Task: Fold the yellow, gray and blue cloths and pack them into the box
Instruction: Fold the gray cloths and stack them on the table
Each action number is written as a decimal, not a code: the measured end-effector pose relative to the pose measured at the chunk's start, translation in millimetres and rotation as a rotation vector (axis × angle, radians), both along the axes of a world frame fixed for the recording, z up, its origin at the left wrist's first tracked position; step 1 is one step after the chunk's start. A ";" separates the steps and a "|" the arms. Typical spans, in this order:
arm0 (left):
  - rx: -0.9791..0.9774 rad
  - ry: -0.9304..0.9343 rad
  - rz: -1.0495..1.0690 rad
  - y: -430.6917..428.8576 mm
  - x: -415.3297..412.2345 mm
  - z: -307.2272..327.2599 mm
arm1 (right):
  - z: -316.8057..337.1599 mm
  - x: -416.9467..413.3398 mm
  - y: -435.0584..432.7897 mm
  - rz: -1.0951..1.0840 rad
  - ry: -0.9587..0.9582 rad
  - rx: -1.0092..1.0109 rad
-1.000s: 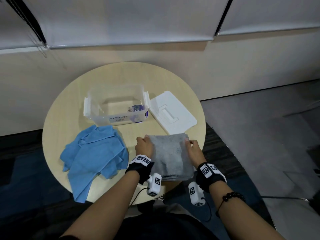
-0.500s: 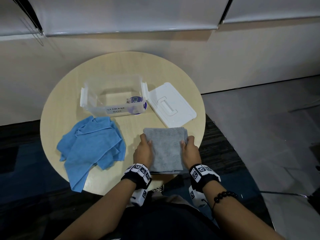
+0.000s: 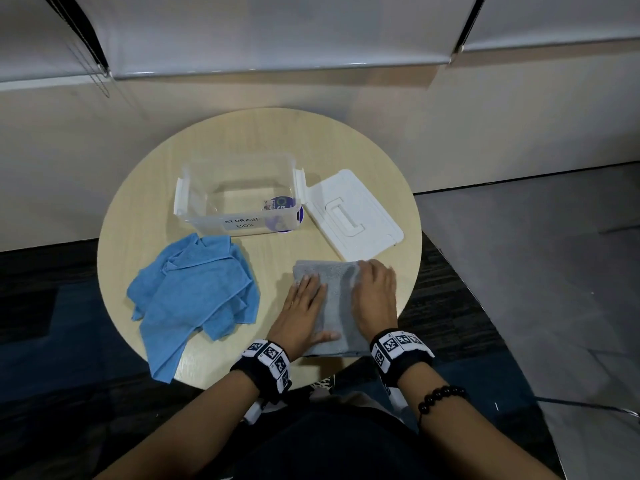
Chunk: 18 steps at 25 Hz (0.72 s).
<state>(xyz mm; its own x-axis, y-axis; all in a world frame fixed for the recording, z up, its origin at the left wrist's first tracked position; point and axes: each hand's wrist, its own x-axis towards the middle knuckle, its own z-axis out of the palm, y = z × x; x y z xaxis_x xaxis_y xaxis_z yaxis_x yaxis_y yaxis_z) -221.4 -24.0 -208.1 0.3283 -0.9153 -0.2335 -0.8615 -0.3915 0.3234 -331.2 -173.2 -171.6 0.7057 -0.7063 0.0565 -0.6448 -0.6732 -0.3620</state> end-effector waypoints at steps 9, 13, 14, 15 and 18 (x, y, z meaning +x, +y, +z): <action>0.178 -0.054 0.047 -35.9 1.7 -11.6 | -35.3 9.0 -13.8 0.251 0.334 0.180; 0.209 -0.040 0.038 -41.2 0.3 -12.2 | -43.8 7.6 -18.5 0.250 0.364 0.166; 0.217 -0.035 0.033 -41.4 0.9 -11.0 | -43.5 7.5 -18.3 0.254 0.367 0.171; 0.224 -0.024 0.025 -41.1 1.8 -10.1 | -42.9 7.5 -18.2 0.257 0.361 0.178; 0.217 0.060 -0.003 -39.0 9.5 -4.3 | -38.2 8.4 -19.9 0.252 0.282 0.208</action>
<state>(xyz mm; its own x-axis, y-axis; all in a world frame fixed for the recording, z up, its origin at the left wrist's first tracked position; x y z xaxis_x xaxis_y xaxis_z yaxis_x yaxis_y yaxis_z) -211.8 -63.1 -212.4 0.3056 -0.8424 -0.4439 -0.8446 -0.4551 0.2821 -322.8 -193.0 -209.8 0.8251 -0.4856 -0.2889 -0.5626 -0.7537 -0.3398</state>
